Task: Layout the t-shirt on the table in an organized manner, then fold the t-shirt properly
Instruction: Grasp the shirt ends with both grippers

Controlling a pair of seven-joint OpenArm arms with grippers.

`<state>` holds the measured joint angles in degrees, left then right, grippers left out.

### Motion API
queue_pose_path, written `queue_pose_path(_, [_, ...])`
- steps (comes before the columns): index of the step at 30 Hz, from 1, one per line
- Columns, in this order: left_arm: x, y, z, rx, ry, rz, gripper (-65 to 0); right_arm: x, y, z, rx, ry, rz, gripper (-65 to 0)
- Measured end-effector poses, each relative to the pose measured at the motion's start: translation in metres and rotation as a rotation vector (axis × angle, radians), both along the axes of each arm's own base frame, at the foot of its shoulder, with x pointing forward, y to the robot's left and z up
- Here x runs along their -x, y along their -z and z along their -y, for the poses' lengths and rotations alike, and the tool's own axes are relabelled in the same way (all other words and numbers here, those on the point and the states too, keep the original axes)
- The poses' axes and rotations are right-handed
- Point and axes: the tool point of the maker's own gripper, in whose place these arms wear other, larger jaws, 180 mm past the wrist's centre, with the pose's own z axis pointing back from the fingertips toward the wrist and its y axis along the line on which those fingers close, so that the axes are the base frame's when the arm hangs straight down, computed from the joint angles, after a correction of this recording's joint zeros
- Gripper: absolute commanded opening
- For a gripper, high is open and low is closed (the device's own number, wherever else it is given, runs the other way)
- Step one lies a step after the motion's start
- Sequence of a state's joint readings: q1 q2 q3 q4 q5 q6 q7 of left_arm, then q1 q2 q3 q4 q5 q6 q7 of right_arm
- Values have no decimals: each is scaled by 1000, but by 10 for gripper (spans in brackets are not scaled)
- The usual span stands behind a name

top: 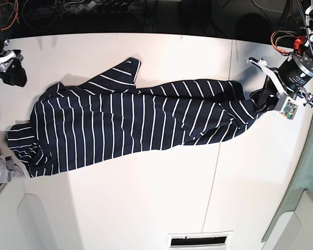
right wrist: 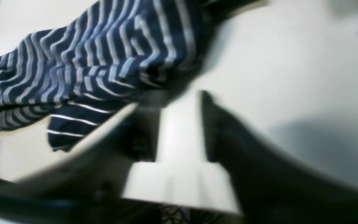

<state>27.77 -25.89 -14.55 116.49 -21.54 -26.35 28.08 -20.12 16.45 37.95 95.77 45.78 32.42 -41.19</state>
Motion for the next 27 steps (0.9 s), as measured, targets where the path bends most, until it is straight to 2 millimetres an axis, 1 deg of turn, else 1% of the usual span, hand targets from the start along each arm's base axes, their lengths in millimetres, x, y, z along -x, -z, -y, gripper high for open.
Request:
queue_pose_path(1, [0,0,0,0,0,0,-650,-6,3,-8,-12,-16,6,-256])
queue_pose_path(2, [0,0,0,0,-1,0,-650,-13,6,-14,-21,-29,15,-251])
queue_pose_path(5, [2,4,-2,-10,-5,-23,-650,-27,24,-22,-4,-37,-28,-251])
queue_pose_path(8, [3,5,-2,-13,-7,-34,-650,-39,37,-29,-19,-46,-52,-251])
queue_pose_path(10, [3,6,-2,-13,-7,-34,-650,-48,43,-37,-48,-48,-40,-251])
queue_pose_path(13, [4,6,-3,-13,-7,-35,-650,-54,54,-50,-73,-75,-63,-252])
queue_pose_path(15, [4,6,-3,-11,-8,-36,-650,-58,58,-56,-85,-87,-73,-267])
queue_pose_path(16, [4,8,-3,-10,-10,-39,-650,-59,60,-58,-89,-92,-77,-308])
queue_pose_path(17, [5,10,-5,-9,-14,-47,-650,-61,60,-59,-83,-96,-76,-374])
queue_pose_path(20, [7,22,-11,-7,-32,-74,-650,-62,61,-56,-56,-96,-69,-650])
queue_pose_path(23, [9,27,-14,-4,-41,-86,-650,-66,59,-57,-35,-117,-61,-650])
queue_pose_path(27, [8,25,-13,2,-41,-75,-650,-68,56,-58,-33,-125,-51,-650])
